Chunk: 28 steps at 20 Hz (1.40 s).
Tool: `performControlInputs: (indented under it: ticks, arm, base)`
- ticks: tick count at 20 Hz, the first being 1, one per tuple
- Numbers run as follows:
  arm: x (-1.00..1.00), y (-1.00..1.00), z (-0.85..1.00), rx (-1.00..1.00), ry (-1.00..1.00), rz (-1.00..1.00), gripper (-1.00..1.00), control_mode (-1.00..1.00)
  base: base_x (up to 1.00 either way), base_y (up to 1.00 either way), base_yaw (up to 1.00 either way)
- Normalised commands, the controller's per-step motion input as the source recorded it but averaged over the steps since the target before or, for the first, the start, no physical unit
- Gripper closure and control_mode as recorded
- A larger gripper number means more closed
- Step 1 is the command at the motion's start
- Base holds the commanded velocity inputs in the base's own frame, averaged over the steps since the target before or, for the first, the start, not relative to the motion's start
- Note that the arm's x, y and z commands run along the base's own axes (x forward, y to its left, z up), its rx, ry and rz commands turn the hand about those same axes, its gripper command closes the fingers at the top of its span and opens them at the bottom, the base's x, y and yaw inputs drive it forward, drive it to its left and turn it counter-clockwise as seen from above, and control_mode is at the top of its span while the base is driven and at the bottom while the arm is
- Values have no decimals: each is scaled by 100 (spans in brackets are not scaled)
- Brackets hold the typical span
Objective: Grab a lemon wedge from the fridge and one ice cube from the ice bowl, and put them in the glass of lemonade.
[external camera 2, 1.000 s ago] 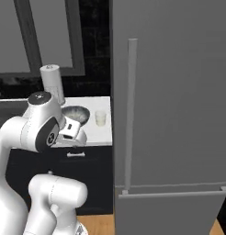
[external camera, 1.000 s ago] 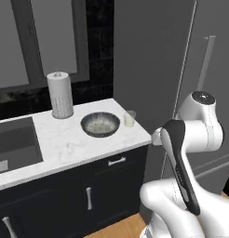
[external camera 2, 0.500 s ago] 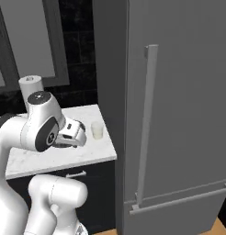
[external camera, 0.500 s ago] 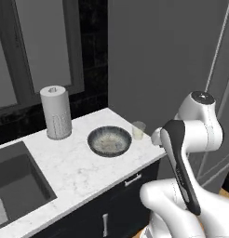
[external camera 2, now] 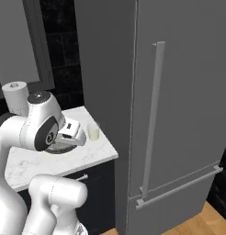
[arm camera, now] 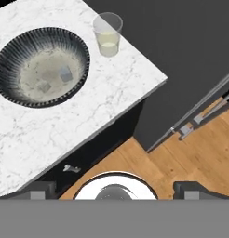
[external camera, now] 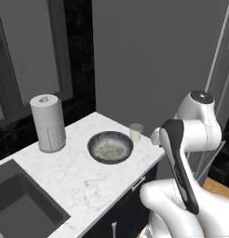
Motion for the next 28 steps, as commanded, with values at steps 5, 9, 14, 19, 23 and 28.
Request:
performControlInputs:
  ticks: [5, 9, 14, 19, 23, 28]
  arm:
    - [0, 0, 0, 0, 0, 0, -100, 100]
    - [3, 2, 0, 0, 0, -1, -100, -100]
    - [5, 0, -1, 0, -1, -1, -100, -100]
    - [17, 17, -15, 0, -4, -1, -100, -100]
    - [29, 54, -23, 0, -8, 0, -100, -100]
    - [36, 72, -25, -2, -1, 0, -100, -100]
  base:
    - [34, 63, -39]
    - [14, 31, -15]
    - [0, 0, 0]
    - [0, 0, 0]
    - [0, 0, 0]
    - [0, 0, 0]
